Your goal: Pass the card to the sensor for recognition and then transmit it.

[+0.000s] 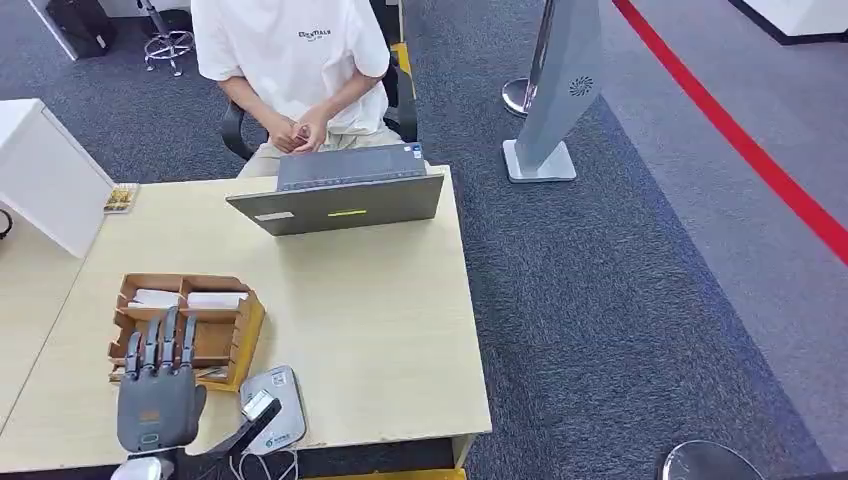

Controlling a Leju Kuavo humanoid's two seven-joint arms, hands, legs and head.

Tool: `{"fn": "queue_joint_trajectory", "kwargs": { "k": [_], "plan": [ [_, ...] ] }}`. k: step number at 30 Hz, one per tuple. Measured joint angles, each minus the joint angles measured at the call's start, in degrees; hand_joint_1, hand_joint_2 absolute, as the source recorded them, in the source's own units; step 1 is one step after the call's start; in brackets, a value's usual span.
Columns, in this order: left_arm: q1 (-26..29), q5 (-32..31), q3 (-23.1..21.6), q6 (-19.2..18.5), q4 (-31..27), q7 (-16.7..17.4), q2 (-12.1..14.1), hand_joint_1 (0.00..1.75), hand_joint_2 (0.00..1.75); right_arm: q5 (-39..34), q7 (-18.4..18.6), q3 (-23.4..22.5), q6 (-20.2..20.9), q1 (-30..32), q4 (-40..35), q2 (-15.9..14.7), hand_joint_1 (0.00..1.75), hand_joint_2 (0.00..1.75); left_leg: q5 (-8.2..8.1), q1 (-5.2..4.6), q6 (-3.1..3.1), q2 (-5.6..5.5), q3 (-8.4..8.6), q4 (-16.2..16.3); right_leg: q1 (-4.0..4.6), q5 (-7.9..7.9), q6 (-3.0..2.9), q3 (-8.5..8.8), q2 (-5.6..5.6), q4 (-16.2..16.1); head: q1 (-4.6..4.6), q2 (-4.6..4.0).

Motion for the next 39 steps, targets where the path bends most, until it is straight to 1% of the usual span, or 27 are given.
{"fn": "queue_joint_trajectory", "kwargs": {
  "k": [9,22,23,24,29,35,39],
  "plan": [
    [0.3,0.2,1.0,0.0,-1.0,0.5,1.3,0.0,1.75,0.6,0.0,-0.8,0.0,0.0,0.0,0.0,0.0,1.75,0.0,0.0,0.0,-0.01,0.0,0.0,0.0,0.0,0.0,0.01,-0.01,0.0,0.0,0.0],
    [0.5,0.2,1.4,0.0,-1.1,0.5,1.3,0.0,1.75,0.7,0.0,-0.8,0.1,0.0,0.0,0.0,0.0,1.75,0.0,0.0,0.0,-0.01,0.01,0.0,0.0,0.0,0.0,0.02,-0.01,0.0,0.0,0.0],
    [0.5,0.2,1.4,0.0,-1.1,0.5,1.3,0.03,1.75,0.7,0.0,-0.8,0.1,0.0,0.0,0.0,0.0,1.75,0.0,0.0,0.0,-0.01,0.01,0.0,0.0,0.0,0.0,0.02,-0.01,0.0,0.0,0.02],
    [0.5,0.2,1.4,0.0,-1.1,0.5,1.3,1.75,1.75,0.7,0.0,-0.8,0.1,0.0,0.0,0.0,0.0,1.75,0.0,0.0,0.0,-0.01,0.01,0.0,0.0,0.0,0.0,0.02,0.0,0.0,0.0,0.02],
    [0.4,0.1,2.1,-1.1,-1.1,0.5,1.3,1.75,1.75,0.9,0.1,-0.9,0.2,0.0,0.0,0.0,0.0,1.75,0.0,0.0,0.0,0.0,0.01,0.0,0.0,0.0,0.0,0.02,0.0,0.0,0.0,0.02],
    [0.4,0.1,2.5,-1.3,-1.1,0.5,1.4,1.75,1.75,1.0,0.1,-1.2,0.2,0.0,0.0,0.0,0.0,1.75,0.0,0.0,0.0,0.0,0.01,0.0,0.0,0.0,0.0,0.02,0.0,0.0,0.0,0.0],
    [0.2,0.4,3.0,-3.1,-0.9,0.5,1.5,1.75,1.75,1.0,-0.1,-1.3,0.2,0.0,0.0,0.0,0.0,1.75,0.0,0.0,0.0,-0.01,0.01,0.0,0.0,0.0,0.0,0.02,-0.01,0.0,0.0,0.0]
  ]
}}
